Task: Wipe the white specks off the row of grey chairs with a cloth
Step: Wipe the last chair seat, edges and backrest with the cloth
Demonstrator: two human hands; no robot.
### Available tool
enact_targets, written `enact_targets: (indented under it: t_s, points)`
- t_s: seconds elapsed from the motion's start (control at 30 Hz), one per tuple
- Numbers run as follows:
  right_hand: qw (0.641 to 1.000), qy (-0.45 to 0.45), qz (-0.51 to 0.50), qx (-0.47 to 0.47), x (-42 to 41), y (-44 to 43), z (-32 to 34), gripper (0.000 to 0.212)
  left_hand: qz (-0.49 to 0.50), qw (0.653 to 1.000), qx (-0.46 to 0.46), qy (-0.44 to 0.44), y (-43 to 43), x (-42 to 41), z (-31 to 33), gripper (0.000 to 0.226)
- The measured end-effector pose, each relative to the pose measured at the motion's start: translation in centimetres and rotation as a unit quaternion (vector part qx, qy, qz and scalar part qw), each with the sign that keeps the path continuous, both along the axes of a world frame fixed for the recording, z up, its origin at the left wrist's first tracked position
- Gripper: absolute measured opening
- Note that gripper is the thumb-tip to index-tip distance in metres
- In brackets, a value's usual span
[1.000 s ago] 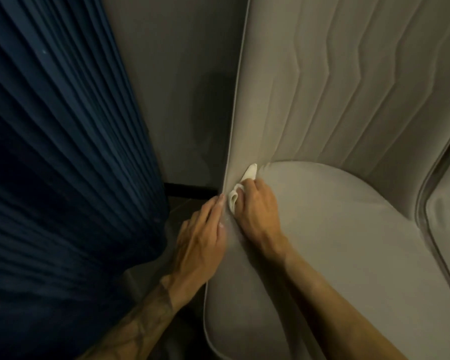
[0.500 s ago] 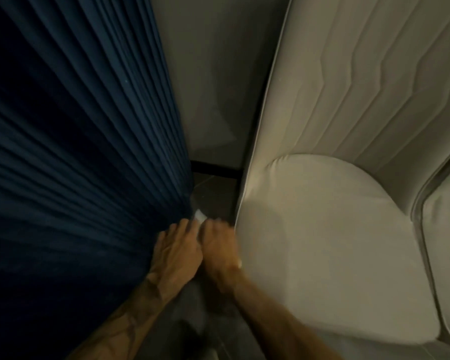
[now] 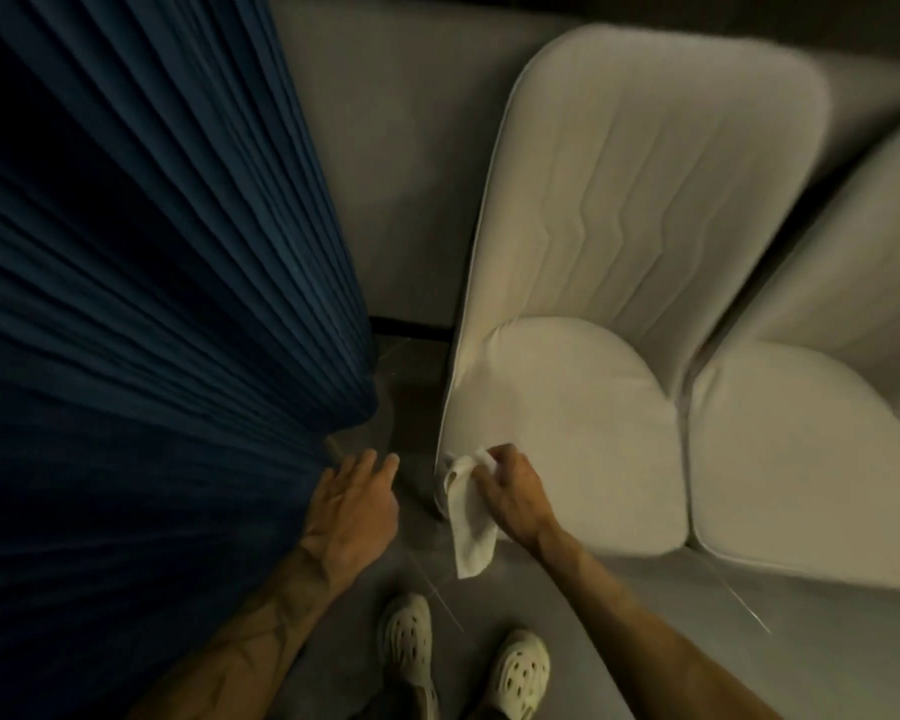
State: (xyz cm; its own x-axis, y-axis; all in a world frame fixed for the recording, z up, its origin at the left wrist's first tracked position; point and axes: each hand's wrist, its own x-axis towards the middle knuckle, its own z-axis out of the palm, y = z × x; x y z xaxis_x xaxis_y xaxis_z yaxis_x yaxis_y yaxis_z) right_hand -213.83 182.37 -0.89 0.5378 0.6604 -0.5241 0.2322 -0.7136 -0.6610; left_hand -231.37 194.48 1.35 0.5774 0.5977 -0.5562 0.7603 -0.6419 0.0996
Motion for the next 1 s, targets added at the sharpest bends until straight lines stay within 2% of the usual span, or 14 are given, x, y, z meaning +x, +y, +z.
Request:
enact_targets:
  t_s: [0.23, 0.43, 0.7, 1.0]
  points:
    - [0.997, -0.075, -0.005, -0.036, 6.0, -4.0, 16.8, 0.040, -0.079, 0.996, -0.002, -0.039, -1.5, 5.6, 14.7, 0.054]
    - [0.994, -0.094, -0.039, -0.031, 9.9, -9.0, 26.8, 0.050, -0.109, 0.992, -0.018, -0.059, -5.4, 10.7, 23.4, 0.045]
    - [0.993, -0.094, -0.074, -0.009, 17.4, -20.1, 32.2, 0.047, -0.156, 0.986, -0.017, -0.053, -14.7, 20.0, 29.2, 0.047]
    - [0.988, -0.092, -0.118, 0.029, 29.5, -37.5, 36.4, 0.043, -0.189, 0.980, 0.006, -0.067, -32.6, 35.3, 34.2, 0.056]
